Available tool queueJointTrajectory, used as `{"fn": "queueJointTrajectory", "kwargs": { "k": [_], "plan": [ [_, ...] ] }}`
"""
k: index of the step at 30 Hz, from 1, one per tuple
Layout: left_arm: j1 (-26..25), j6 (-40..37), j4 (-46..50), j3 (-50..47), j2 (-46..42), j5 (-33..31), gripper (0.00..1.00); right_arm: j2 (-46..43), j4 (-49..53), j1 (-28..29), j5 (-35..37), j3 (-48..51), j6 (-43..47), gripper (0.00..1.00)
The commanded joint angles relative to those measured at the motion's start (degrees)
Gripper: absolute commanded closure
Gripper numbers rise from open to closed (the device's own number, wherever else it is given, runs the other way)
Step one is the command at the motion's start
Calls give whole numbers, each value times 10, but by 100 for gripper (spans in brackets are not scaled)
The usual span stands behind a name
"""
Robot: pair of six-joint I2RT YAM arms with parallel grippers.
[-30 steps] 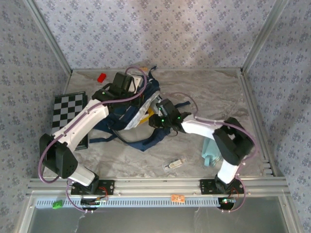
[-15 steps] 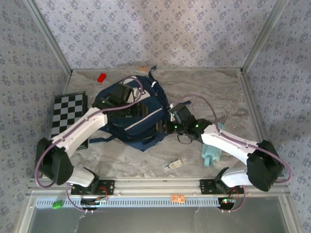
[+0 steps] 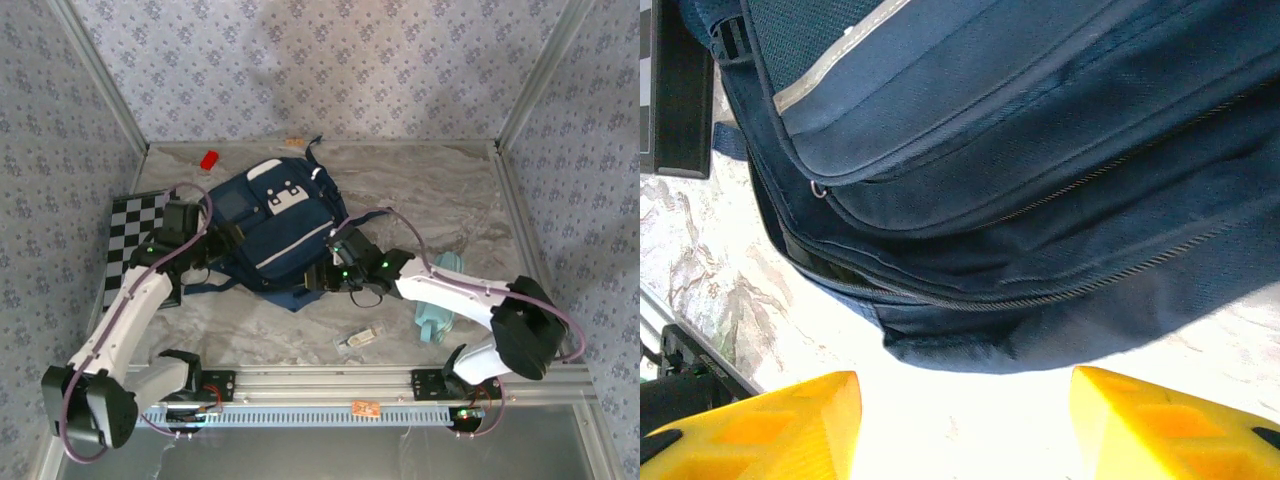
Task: Pack the student bag
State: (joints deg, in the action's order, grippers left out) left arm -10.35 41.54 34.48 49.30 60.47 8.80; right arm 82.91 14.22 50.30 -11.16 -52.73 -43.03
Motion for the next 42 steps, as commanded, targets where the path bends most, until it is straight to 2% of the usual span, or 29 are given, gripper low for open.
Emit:
{"fn": "queueJointTrajectory", "kwargs": {
  "k": [1,5,9,15,20,23,26,31,36,39,42],
  "plan": [
    [58,28,-13,-23,19,63,32,26,-19,13,-8,-29,-29,42],
    [118,23,-48,-29,78,85,38,53,-26,26,-5,-50,-35,42],
    [152,27,-103,-29,146,106,43,80,-23,25,-8,-68,-38,42],
    [156,28,-159,-12,245,130,54,116,-23,27,-12,-97,-36,42],
    [149,47,-216,-9,300,165,74,138,-34,14,-12,-86,-43,42],
    [123,53,-220,-1,315,166,89,152,-31,-9,-12,-84,-36,42],
    [85,74,-227,4,319,166,100,160,-26,-46,-18,-88,1,42],
    [14,139,-259,14,312,162,100,175,23,-148,-23,-118,76,42],
    [-80,221,-269,50,313,112,100,189,27,-255,-46,-150,149,39],
    [-114,255,-264,73,319,83,100,177,59,-272,-46,-182,182,37],
    [-137,279,-267,79,315,57,100,136,87,-261,-31,-175,205,35]
  ]
}}
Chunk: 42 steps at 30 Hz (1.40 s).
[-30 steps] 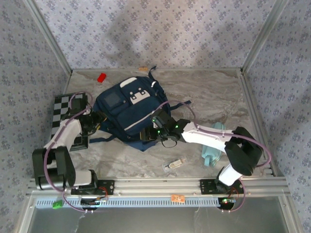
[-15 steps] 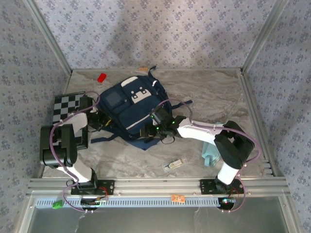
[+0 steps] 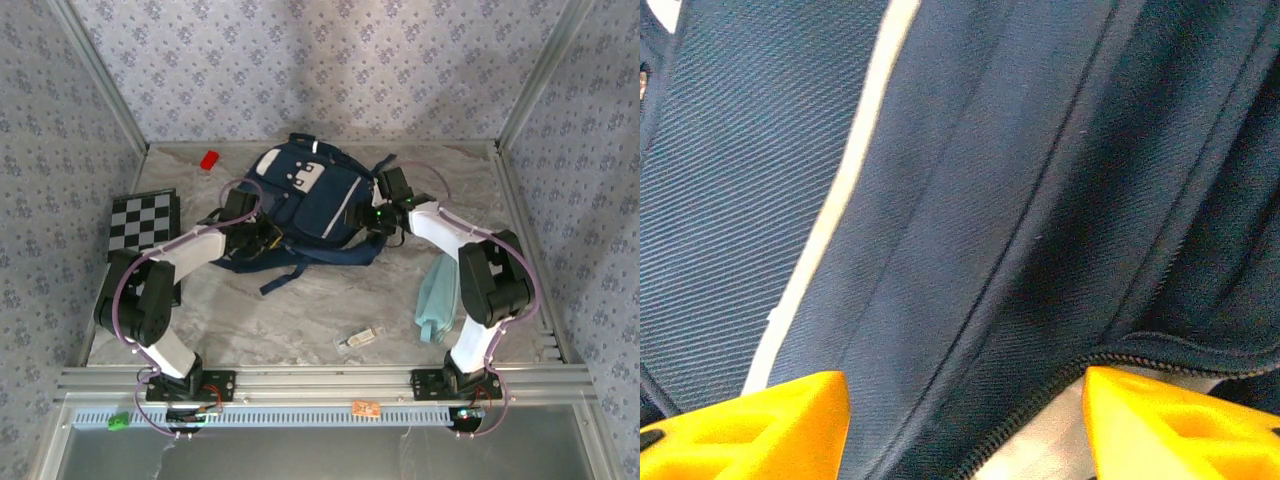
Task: Pack the student bag
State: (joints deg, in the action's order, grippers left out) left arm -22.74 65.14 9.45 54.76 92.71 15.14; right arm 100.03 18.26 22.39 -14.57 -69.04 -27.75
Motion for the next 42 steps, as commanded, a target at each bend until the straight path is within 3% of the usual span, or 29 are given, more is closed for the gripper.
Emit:
{"fn": "queueJointTrajectory", "kwargs": {
  "k": [1,8,15,19,23,27,33,37,42],
  "plan": [
    [-20,50,-20,25,-9,-12,100,-49,63,27,10,-9,55,35],
    [-55,111,-33,21,-13,-38,100,-140,159,118,120,30,43,34],
    [-95,167,-56,26,-30,-64,100,-123,101,239,127,51,-28,41],
    [-120,181,-60,31,-37,-75,100,-102,8,252,120,78,-57,51],
    [-130,207,-90,26,-38,-56,100,-86,-79,257,147,95,-24,57],
    [-138,216,-101,32,-41,-47,100,-67,-103,248,182,101,-26,64],
    [-150,229,-112,33,-47,-40,100,-55,-166,247,181,117,-32,60],
    [-155,243,-125,25,-59,-40,100,-46,-156,247,234,109,-51,59],
    [-160,248,-119,26,-69,-39,100,-33,-204,249,203,109,-34,61]
  ]
}}
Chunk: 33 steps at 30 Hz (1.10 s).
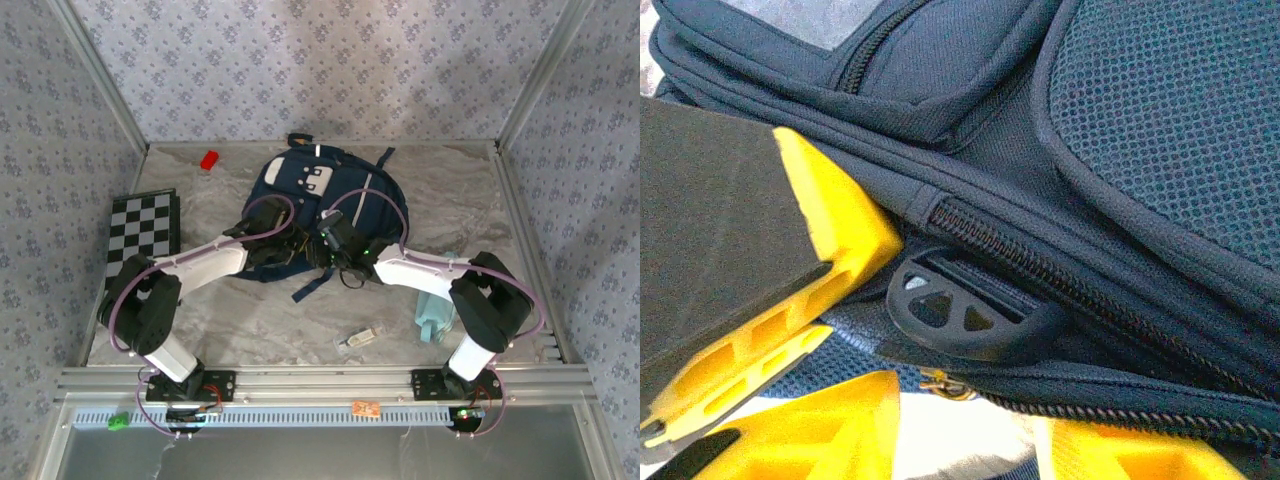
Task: Pack the student bag
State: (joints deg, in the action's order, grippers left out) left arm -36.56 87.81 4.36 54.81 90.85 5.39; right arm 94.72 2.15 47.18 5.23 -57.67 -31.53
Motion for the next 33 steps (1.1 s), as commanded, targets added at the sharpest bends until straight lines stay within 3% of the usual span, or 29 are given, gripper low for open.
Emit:
{"fn": "queueJointTrajectory", "kwargs": {
  "k": [1,8,20,33],
  "plan": [
    [-23,23,-72,25,-52,59,100,24,-46,0,-1,-7,10,61],
    [-23,31,-85,24,-54,66,100,38,-54,-15,-30,-16,46,65],
    [-16,16,-64,21,-59,48,100,-17,-9,-33,8,-3,76,90],
    [-4,5,-46,21,-64,37,100,-76,73,-66,-54,24,90,95]
  ]
}}
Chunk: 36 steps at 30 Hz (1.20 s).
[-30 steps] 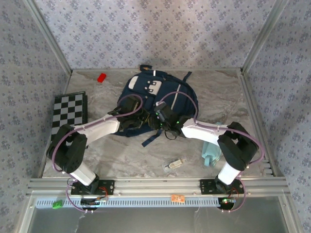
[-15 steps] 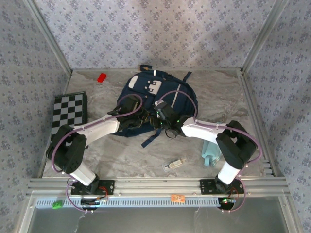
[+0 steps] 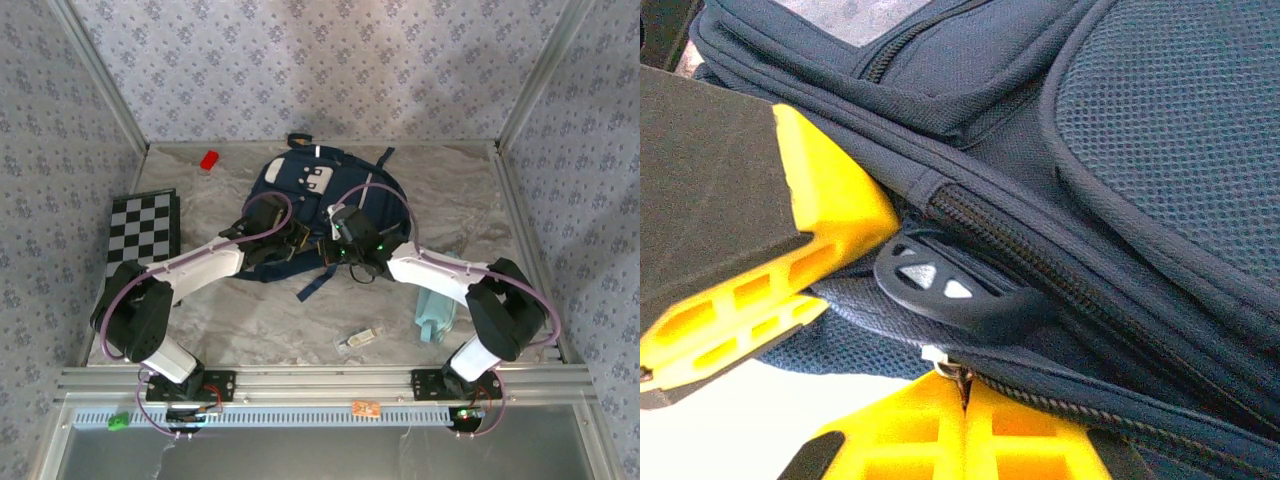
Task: Pack the student bag
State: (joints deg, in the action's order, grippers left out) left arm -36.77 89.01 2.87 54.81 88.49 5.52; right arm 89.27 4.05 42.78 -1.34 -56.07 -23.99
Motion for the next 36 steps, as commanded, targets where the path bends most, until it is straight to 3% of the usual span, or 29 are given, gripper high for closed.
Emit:
{"fn": "queueJointTrajectory", "kwargs": {
  "k": [1,15,28,32,36],
  "plan": [
    [0,-7,-31,21,-41,35,100,-27,61,-26,9,12,17,96],
    [3,-10,-27,21,-52,40,100,-50,115,-28,4,14,32,96],
    [-13,-5,-38,37,-38,47,100,30,70,-12,68,-39,-11,75],
    [-15,-5,-39,41,-38,48,100,53,82,-8,114,-59,-25,76],
    [-15,-9,-35,42,-39,44,100,51,59,-5,103,-56,-13,82]
  ]
}}
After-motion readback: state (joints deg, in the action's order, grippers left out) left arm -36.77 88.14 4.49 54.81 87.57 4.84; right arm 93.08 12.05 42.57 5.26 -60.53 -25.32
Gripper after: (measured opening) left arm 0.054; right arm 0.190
